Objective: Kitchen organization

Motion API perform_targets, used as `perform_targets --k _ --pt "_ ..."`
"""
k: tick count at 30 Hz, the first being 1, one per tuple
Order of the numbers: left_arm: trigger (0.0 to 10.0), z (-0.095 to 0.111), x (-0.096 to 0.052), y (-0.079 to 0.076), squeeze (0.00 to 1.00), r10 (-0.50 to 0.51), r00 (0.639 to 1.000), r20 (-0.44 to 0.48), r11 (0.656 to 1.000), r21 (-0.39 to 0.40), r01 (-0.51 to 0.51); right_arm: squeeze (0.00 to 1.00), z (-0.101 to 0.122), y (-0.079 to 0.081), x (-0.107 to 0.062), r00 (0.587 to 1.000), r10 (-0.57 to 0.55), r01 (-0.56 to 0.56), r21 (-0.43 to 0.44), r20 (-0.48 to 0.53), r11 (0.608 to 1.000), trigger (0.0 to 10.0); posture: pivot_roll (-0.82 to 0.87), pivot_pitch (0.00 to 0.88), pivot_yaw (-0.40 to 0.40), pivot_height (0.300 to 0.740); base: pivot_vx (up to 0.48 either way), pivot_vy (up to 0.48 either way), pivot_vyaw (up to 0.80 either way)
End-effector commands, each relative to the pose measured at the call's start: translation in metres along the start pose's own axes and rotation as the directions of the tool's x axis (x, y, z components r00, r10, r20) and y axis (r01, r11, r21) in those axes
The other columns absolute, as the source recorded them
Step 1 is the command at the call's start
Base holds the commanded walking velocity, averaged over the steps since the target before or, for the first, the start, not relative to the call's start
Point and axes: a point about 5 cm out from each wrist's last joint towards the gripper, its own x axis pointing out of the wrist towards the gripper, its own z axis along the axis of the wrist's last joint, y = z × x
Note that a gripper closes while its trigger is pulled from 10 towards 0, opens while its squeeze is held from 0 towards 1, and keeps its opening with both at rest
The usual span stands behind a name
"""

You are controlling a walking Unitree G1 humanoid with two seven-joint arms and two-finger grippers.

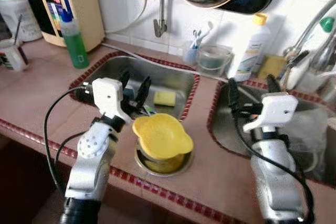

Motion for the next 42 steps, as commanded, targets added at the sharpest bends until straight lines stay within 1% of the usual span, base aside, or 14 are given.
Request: perform_targets --k 1,6,11,13,17,18,22,24,27,34,37,40,41,42 --pt "10.0 0.002 0.011 -0.001 0.00 -0.025 1.000 -0.010 0.999 0.028 0.026 0.00 -0.006 -0.002 0.000 0.999 0.014 -0.014 0.012 -0.034 1.000 10.0 0.05 0.000 -0.022 0.740 0.000 0.000 0.00" --pt "10.0 0.007 0.023 0.005 0.00 0.021 1.000 -0.015 0.999 0.044 -0.020 0.00 -0.013 0.004 0.000 0.996 0.059 -0.056 0.042 -0.066 0.998 10.0 0.06 0.000 -0.034 0.740 0.000 0.000 0.00" --pt "10.0 0.008 0.018 0.016 0.00 0.095 0.995 -0.024 0.994 0.053 -0.094 0.00 -0.016 0.007 -0.003 0.992 0.093 -0.087 0.077 -0.090 0.993 10.0 0.06 0.000 -0.038 0.740 0.000 0.000 0.00" --pt "10.0 0.005 0.007 0.023 0.00 0.157 0.987 -0.033 0.987 0.051 -0.155 0.00 -0.018 0.002 -0.005 0.991 0.068 -0.053 0.129 -0.114 0.990 10.0 0.06 0.000 -0.040 0.740 0.000 0.000 0.00" --pt "10.0 0.006 -0.008 0.027 0.00 0.176 0.984 -0.023 0.982 0.074 -0.174 0.00 -0.020 0.001 -0.010 0.987 0.072 -0.051 0.149 -0.142 0.988 10.0 0.06 0.000 -0.041 0.740 0.000 0.000 0.00" --pt "10.0 0.006 -0.008 0.027 0.00 0.176 0.984 -0.023 0.982 0.074 -0.174 0.00 -0.020 0.001 -0.010 0.987 0.072 -0.051 0.149 -0.142 0.988 10.0 0.06 0.000 -0.041 0.740 0.000 0.000 0.00" --pt "10.0 0.004 -0.033 0.039 0.00 0.222 0.973 -0.066 0.972 0.097 -0.216 0.00 -0.024 -0.001 -0.015 0.987 0.048 -0.030 0.117 -0.155 0.993 10.0 0.07 0.000 -0.046 0.740 0.000 0.000 0.00" --pt "10.0 0.003 -0.038 0.042 0.00 0.237 0.968 -0.084 0.968 0.100 -0.228 0.00 -0.025 -0.002 -0.016 0.987 0.035 -0.018 0.109 -0.155 0.994 10.0 0.07 0.000 -0.046 0.740 0.000 0.000 0.00" --pt "10.0 0.005 -0.041 0.040 0.00 0.202 0.977 -0.076 0.975 0.107 -0.193 0.00 -0.028 -0.003 -0.016 0.983 0.069 -0.050 0.114 -0.171 0.992 10.0 0.08 0.000 -0.050 0.740 0.000 0.000 0.00" --pt "10.0 0.016 -0.037 0.031 0.00 0.087 0.995 -0.043 0.991 0.107 -0.082 0.00 -0.029 -0.007 -0.015 0.978 0.109 -0.094 0.092 -0.179 0.991 10.0 0.09 0.000 -0.065 0.740 0.000 0.000 0.00" --pt "10.0 0.020 -0.036 0.022 0.00 0.019 0.999 -0.043 0.993 0.117 -0.014 0.00 -0.030 -0.006 -0.014 0.973 0.144 -0.129 0.088 -0.181 0.988 10.0 0.10 0.000 -0.065 0.740 0.000 0.000 0.00" --pt "10.0 0.016 -0.039 -0.004 0.00 -0.121 0.990 -0.069 0.985 0.111 0.128 0.00 -0.032 -0.002 -0.014 0.955 0.227 -0.210 0.104 -0.189 0.972 10.0 0.10 0.000 -0.069 0.740 0.000 0.000 0.00" --pt "10.0 0.016 -0.039 -0.004 0.00 -0.121 0.990 -0.069 0.985 0.111 0.128 0.00 -0.032 -0.002 -0.014 0.955 0.227 -0.210 0.104 -0.189 0.972 10.0 0.10 0.000 -0.069 0.740 0.000 0.000 0.00" --pt "10.0 0.015 -0.042 -0.011 0.00 -0.170 0.982 -0.082 0.979 0.095 0.178 0.00 -0.033 0.000 -0.013 0.943 0.271 -0.252 0.118 -0.191 0.960 10.0 0.11 0.000 -0.069 0.740 0.000 0.000 0.00"
